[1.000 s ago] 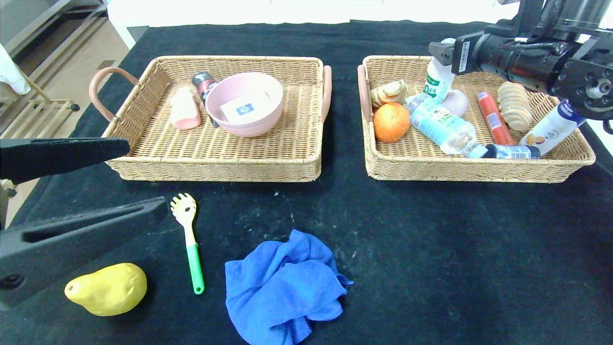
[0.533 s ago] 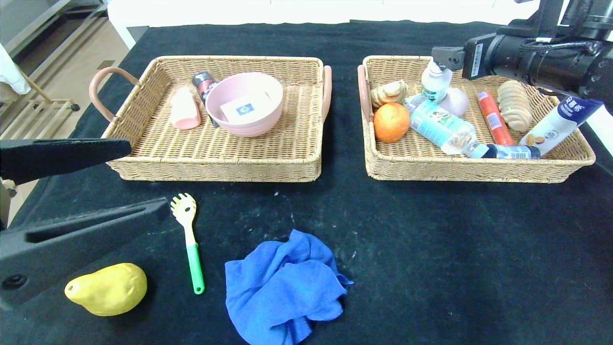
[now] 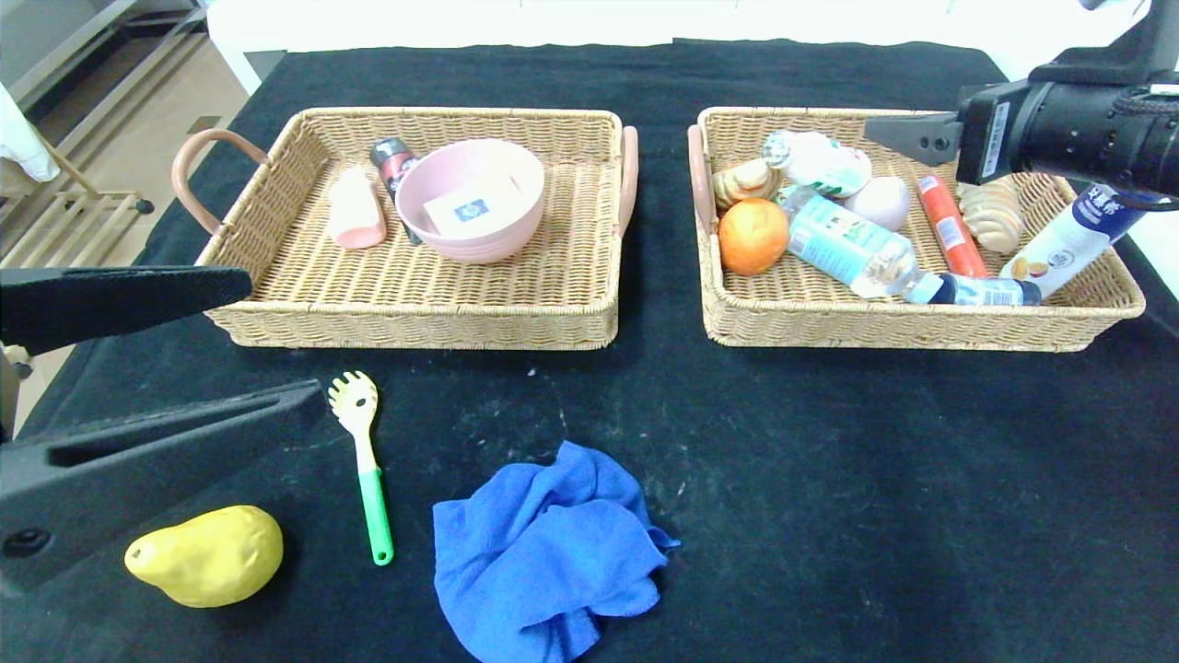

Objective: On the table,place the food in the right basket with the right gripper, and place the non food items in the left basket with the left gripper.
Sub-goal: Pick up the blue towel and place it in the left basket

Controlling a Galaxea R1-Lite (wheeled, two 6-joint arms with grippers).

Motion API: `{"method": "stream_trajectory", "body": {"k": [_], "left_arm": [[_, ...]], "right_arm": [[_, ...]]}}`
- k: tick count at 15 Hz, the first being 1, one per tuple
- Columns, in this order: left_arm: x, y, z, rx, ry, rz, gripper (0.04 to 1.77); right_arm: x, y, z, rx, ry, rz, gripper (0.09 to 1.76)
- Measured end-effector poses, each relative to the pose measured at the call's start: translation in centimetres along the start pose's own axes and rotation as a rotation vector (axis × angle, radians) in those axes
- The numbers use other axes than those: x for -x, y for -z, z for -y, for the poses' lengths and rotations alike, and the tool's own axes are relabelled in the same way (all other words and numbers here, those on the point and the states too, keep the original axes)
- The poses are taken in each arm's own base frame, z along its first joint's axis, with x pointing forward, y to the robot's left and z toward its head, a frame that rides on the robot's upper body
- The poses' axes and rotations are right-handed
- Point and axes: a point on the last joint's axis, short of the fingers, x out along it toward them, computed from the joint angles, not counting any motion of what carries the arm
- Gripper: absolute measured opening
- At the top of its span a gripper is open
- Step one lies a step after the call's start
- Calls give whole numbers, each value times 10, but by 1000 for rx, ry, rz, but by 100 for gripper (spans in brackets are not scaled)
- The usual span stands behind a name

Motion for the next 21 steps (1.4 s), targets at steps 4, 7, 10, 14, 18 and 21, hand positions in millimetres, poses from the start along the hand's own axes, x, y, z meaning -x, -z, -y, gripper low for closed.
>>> {"method": "stream_trajectory", "body": {"k": [4,7,10,14,18,21], "left_arm": [[0,0,0,0,0,0,172],[0,0,0,0,0,0,172],[0,1,0,0,1,-2,172],[-2,1,0,2,0,-8,172],[-6,4,-1,7,0,-26,172],[-9,6,-2,8,0,-36,172]], "right_arm": [[33,5,-4,-5,-47,-25,170],[53,13,-8,-9,-56,-51,170],[72,26,-13,-16,-128,-72,170],[98,35,-16,-22,-176,-79,170],[117,47,-22,-9,-185,-99,170],[126,49,-24,-13,-180,-96,170]]}}
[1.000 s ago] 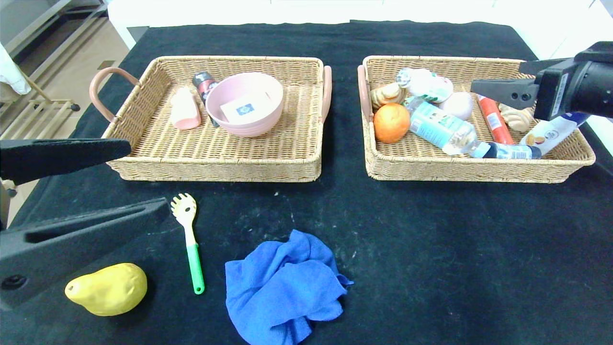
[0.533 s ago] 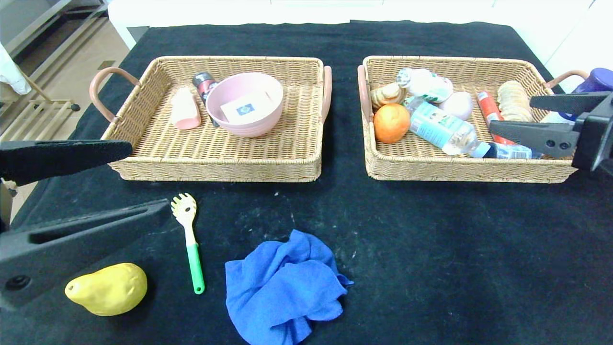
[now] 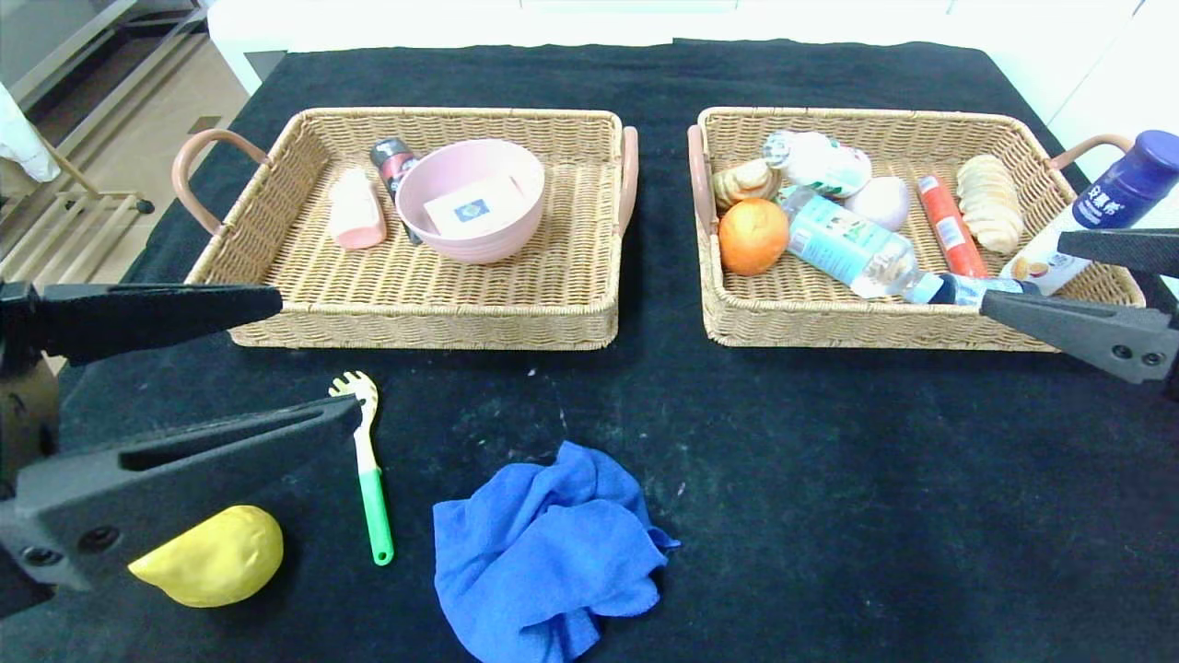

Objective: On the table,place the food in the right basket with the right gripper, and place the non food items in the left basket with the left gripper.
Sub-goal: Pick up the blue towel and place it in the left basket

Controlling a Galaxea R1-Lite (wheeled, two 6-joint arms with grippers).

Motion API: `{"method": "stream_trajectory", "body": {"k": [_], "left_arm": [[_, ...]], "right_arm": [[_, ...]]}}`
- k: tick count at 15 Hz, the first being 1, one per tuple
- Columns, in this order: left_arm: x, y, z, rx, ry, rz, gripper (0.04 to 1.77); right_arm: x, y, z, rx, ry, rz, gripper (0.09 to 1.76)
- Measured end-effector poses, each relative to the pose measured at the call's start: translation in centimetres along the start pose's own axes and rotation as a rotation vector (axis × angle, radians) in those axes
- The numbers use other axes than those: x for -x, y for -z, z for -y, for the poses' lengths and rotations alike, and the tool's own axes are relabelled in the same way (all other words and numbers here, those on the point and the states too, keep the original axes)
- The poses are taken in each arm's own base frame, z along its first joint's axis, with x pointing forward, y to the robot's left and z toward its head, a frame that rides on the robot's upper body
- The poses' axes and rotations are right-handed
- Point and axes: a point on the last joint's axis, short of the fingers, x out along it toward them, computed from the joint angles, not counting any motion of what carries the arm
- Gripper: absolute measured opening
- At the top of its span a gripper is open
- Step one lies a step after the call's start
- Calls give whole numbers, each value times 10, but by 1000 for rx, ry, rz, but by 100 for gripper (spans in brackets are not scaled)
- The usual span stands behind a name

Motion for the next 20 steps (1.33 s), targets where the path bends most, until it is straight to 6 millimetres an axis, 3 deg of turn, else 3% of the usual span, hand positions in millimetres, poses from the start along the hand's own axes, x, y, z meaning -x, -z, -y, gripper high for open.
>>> {"method": "stream_trajectory", "body": {"k": [11,20], "left_arm": [[-5,2,-1,4,-3,-16,172],[-7,5,-1,7,-1,-28,172]], "right_arm": [[25,14,-8,-18,39,-10,170],[29,21,-11,-23,39,-17,170]]}}
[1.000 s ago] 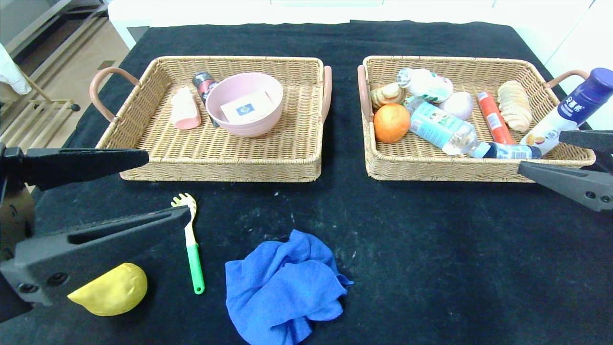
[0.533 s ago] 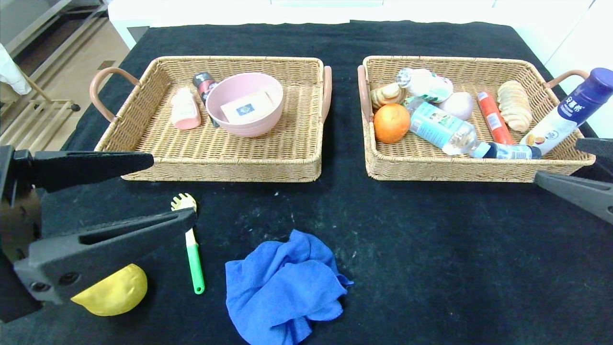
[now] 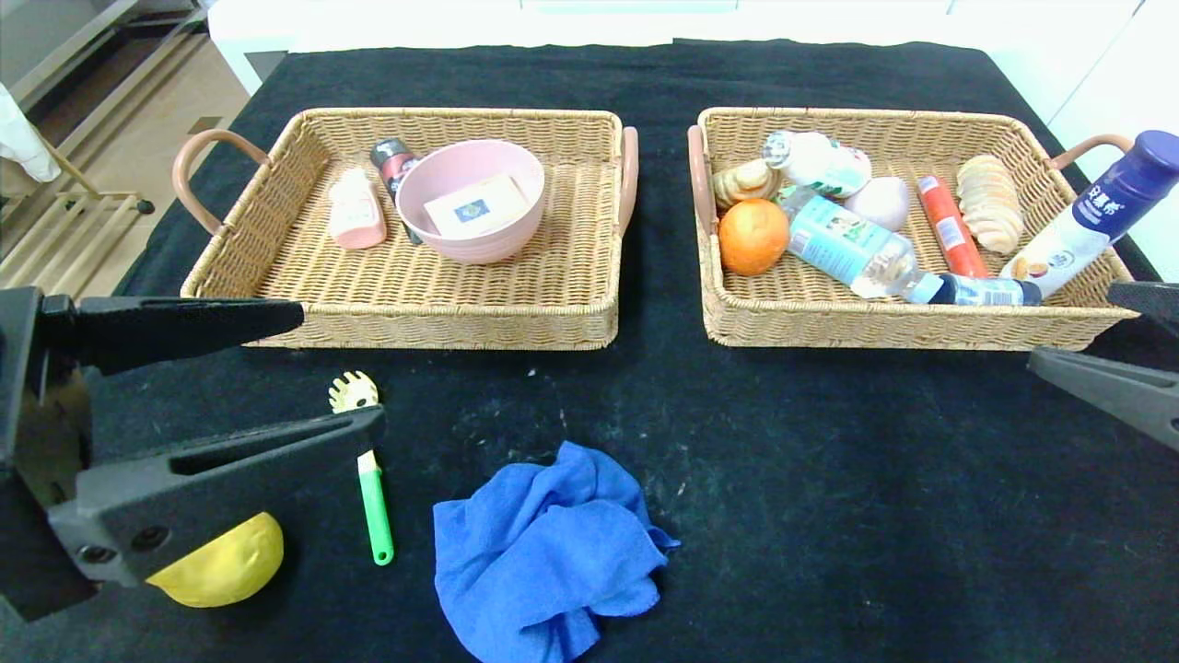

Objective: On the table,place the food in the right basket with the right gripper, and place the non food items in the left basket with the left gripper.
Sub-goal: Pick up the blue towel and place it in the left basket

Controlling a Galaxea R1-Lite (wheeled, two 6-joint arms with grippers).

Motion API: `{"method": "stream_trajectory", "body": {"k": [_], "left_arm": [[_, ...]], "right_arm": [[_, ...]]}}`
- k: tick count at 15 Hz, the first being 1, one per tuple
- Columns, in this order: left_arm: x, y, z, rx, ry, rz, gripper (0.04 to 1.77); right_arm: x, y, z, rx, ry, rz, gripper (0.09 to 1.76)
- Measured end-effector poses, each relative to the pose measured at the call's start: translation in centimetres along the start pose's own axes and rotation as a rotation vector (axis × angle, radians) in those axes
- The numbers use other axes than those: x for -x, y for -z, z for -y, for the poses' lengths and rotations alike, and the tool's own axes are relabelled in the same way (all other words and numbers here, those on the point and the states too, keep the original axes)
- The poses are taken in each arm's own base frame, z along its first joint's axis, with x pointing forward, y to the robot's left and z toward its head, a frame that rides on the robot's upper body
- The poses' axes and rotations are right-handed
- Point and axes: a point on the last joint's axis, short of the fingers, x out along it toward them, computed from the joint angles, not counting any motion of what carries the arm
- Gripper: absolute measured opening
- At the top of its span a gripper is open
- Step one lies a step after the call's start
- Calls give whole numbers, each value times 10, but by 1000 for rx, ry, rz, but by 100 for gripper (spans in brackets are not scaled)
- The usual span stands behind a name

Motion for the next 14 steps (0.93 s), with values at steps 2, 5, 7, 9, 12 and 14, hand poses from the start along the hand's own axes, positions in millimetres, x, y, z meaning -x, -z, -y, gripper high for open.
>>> {"method": "stream_trajectory", "body": {"k": [2,5,7,9,12,14], "left_arm": [[0,0,0,0,0,-1,172],[-1,0,0,1,0,-4,172],[-1,0,0,3,0,-8,172],[-1,-2,0,2,-10,-7,172],[0,-5,1,21,7,-90,172],[-2,-10,2,21,19,-147,172]], "right_arm": [[0,0,0,-1,0,-2,170],[0,1,1,-3,3,-5,171],[1,-1,2,-2,14,1,171],[2,-1,3,-1,22,3,171],[2,-1,4,-1,26,2,171],[3,-1,4,-1,27,3,171]]}}
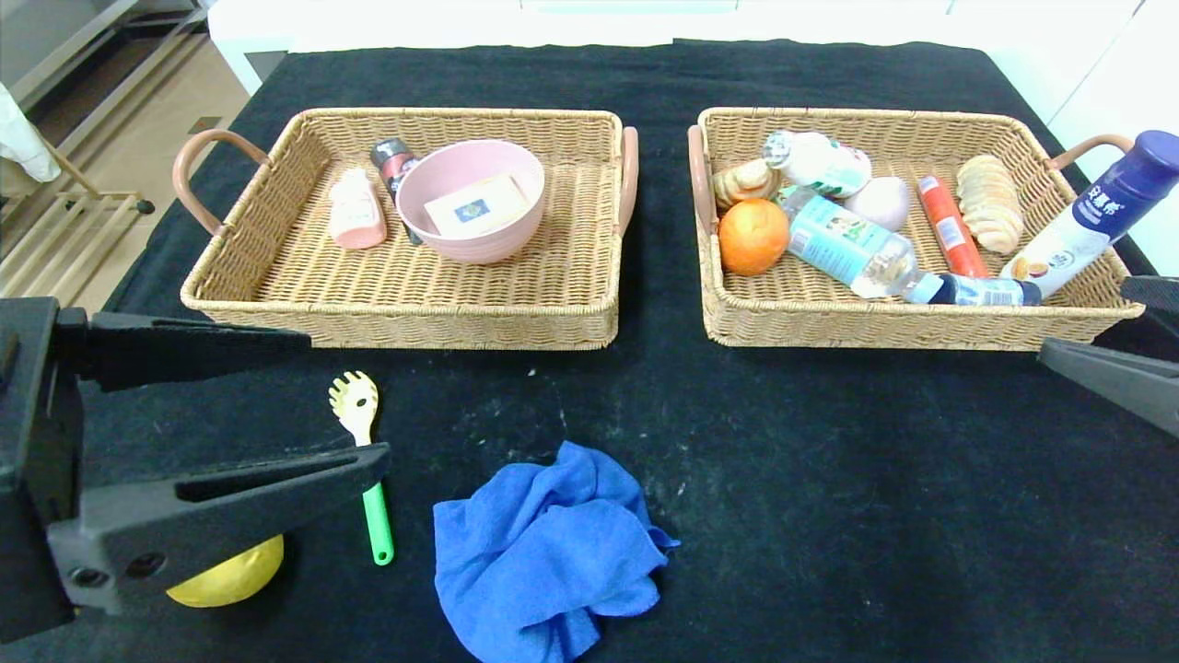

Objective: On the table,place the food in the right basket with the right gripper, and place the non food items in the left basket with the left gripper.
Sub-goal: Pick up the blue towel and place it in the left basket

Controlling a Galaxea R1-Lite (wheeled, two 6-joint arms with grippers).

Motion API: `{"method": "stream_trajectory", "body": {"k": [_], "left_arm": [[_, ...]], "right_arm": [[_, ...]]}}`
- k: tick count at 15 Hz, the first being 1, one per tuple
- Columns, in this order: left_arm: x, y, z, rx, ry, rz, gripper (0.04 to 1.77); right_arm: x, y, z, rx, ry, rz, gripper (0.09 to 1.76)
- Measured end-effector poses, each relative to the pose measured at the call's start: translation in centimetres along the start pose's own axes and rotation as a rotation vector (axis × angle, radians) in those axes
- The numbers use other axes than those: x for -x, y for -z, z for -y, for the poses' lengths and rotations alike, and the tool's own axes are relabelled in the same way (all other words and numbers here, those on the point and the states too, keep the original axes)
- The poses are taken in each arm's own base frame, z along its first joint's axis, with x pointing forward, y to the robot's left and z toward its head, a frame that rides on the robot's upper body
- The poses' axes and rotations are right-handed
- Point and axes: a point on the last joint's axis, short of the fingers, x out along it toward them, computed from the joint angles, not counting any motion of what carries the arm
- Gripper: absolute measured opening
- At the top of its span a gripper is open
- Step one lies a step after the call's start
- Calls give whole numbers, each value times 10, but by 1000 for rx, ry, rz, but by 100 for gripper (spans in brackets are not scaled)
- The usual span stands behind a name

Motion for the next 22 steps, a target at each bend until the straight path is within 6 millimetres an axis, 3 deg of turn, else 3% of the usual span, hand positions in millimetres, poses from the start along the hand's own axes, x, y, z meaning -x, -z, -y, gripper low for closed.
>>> {"method": "stream_trajectory", "body": {"k": [4,9,15,22], "left_arm": [[-23,-4,2,-38,-77,-89,172],[-65,9,10,-80,-58,-285,172],[-100,17,21,-148,-94,-451,172],[-120,32,34,-199,-91,-572,172]], "right_arm": [[1,1,0,0,-6,-1,171],[3,0,-1,3,-3,4,171],[3,1,-1,4,-4,3,171],[3,2,-2,3,-7,-2,171]]}}
